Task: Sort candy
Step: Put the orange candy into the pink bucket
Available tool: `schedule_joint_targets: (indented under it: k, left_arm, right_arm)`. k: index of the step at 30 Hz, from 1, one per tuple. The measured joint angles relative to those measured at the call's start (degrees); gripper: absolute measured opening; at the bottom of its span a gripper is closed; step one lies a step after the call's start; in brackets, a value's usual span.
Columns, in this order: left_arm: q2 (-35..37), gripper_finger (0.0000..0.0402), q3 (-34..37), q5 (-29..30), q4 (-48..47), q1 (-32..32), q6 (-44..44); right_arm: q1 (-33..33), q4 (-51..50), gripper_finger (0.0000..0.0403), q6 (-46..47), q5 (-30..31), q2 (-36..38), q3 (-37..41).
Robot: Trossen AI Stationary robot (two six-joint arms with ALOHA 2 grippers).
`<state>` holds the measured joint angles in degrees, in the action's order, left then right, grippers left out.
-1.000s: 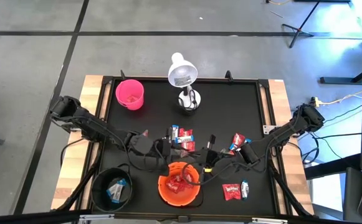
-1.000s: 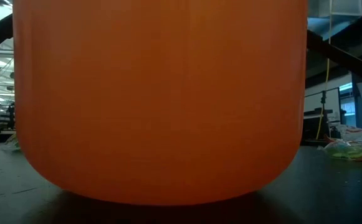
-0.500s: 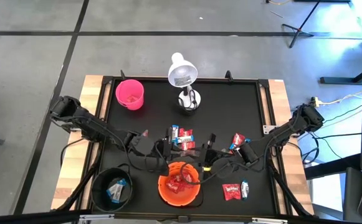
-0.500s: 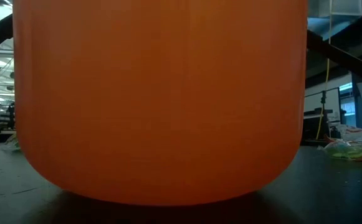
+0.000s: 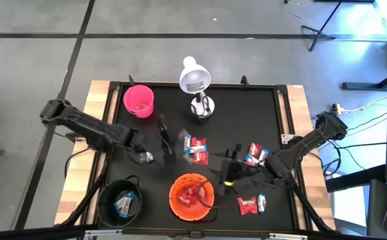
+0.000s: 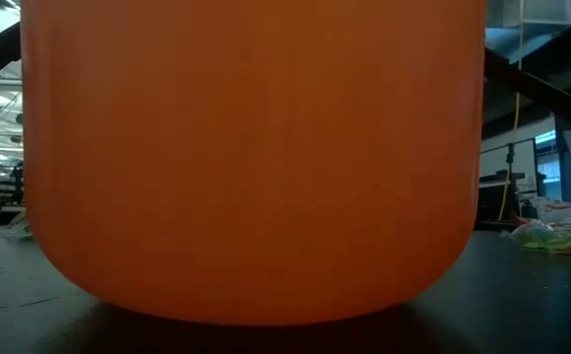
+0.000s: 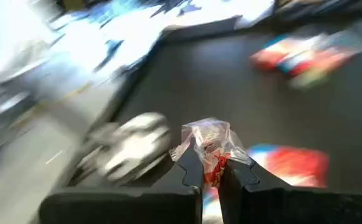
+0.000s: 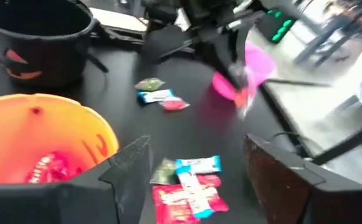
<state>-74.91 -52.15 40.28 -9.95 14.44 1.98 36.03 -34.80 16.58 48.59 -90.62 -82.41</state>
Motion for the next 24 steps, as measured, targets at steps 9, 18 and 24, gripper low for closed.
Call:
schedule_joint_targets:
  k: [9,18,24]
  left_arm:
    - [17.5,0.001,-0.1,12.1,-26.9,-17.2,12.8]
    - [20.4,0.001,-0.1,-9.6,-34.9,-39.8,14.2]
    - [19.8,0.001,-0.1,-16.2,-35.0,-45.0,14.1]
  right_arm:
    - [3.0,-1.9,0.024,2.4,4.9,0.1,-0.1]
    - [3.0,-2.8,0.0239,3.0,5.0,0.1,-0.1]
    - [3.0,-3.0,0.0239,3.4,4.7,0.1,-0.1]
